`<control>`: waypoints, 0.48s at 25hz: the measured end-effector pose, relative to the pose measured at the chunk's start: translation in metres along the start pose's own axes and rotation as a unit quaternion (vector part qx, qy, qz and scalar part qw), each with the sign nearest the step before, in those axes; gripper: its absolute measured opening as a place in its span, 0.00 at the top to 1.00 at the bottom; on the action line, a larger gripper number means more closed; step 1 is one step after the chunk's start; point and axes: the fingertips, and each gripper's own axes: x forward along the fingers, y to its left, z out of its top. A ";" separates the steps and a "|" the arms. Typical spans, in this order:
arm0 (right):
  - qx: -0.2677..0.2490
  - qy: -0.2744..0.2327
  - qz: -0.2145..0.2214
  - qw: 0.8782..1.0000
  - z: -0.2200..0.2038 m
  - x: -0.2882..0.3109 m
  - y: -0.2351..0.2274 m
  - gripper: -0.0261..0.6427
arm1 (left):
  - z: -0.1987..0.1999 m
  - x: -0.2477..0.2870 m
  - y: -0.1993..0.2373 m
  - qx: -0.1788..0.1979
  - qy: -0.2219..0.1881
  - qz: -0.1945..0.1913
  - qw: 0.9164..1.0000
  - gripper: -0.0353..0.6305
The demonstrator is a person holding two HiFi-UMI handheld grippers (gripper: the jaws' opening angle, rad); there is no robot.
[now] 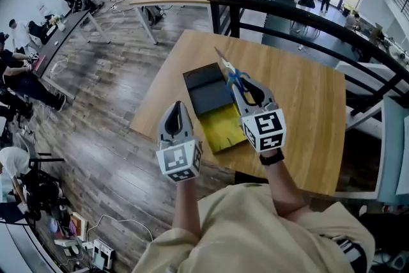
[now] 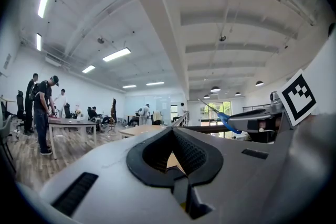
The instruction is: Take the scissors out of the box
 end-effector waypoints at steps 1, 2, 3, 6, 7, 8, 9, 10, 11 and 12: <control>0.000 0.000 0.000 1.000 0.000 0.001 -0.001 0.83 | -0.001 0.001 0.000 -0.001 0.001 -0.001 1.000 0.93; 0.001 0.001 -0.001 1.000 -0.001 0.002 -0.002 0.83 | -0.002 0.003 0.000 -0.001 0.003 -0.001 1.000 0.93; 0.001 0.002 -0.001 1.000 -0.001 0.003 -0.003 0.83 | -0.003 0.004 0.000 -0.002 0.004 -0.001 1.000 0.93; 0.003 0.004 0.000 1.000 -0.005 0.005 -0.004 0.83 | -0.008 0.007 0.000 -0.003 0.007 -0.001 1.000 0.93; 0.003 0.006 0.001 1.000 -0.006 0.006 -0.004 0.83 | -0.009 0.007 0.000 -0.004 0.008 -0.001 1.000 0.93; 0.003 0.007 0.001 1.000 -0.007 0.006 -0.003 0.83 | -0.010 0.007 0.000 -0.005 0.009 -0.001 1.000 0.93; 0.003 0.009 0.002 1.000 -0.008 0.006 -0.003 0.83 | -0.011 0.007 0.000 -0.006 0.010 -0.001 1.000 0.93; 0.004 0.011 0.003 1.000 -0.010 0.007 -0.002 0.83 | -0.012 0.008 0.000 -0.007 0.012 -0.001 1.000 0.93; 0.004 0.013 0.004 1.000 -0.012 0.008 -0.001 0.83 | -0.013 0.008 0.001 -0.007 0.013 -0.001 1.000 0.93; 0.004 0.015 0.005 1.000 -0.014 0.010 0.000 0.83 | -0.015 0.009 0.002 -0.008 0.015 -0.001 1.000 0.93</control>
